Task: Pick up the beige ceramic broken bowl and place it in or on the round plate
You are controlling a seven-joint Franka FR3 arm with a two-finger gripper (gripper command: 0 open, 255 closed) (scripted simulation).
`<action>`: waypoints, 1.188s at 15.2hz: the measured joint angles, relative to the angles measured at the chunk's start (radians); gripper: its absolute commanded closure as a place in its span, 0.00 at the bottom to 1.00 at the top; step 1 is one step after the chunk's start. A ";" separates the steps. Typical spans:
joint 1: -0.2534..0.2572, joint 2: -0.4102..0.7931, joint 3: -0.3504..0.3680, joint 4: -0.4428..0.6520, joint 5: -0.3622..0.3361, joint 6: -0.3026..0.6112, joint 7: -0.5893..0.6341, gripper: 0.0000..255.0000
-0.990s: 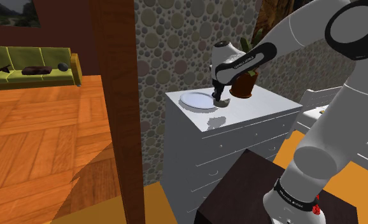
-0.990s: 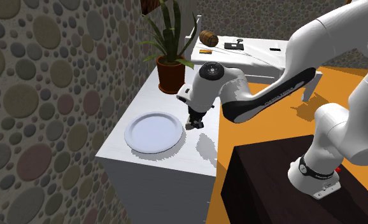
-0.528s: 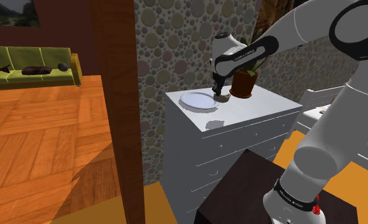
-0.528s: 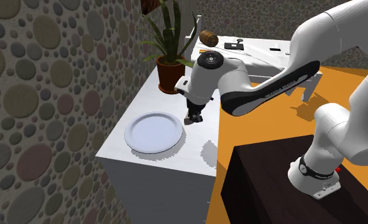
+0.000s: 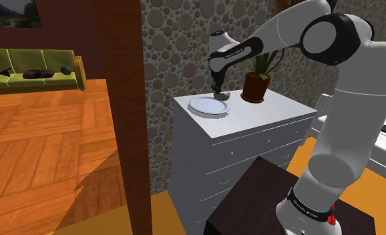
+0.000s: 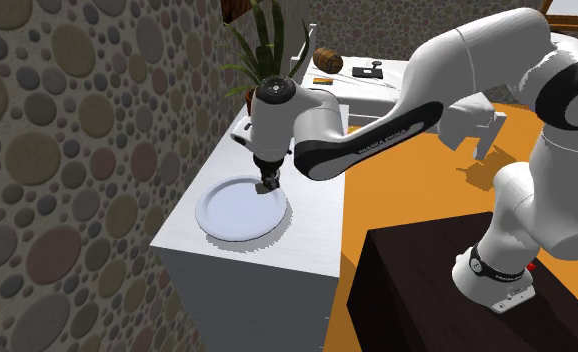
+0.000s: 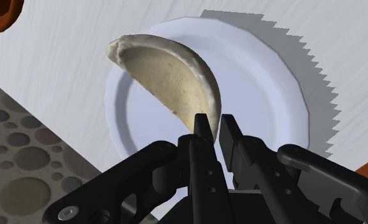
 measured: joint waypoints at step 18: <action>-0.012 0.318 0.007 0.325 0.042 -0.005 -0.014 1.00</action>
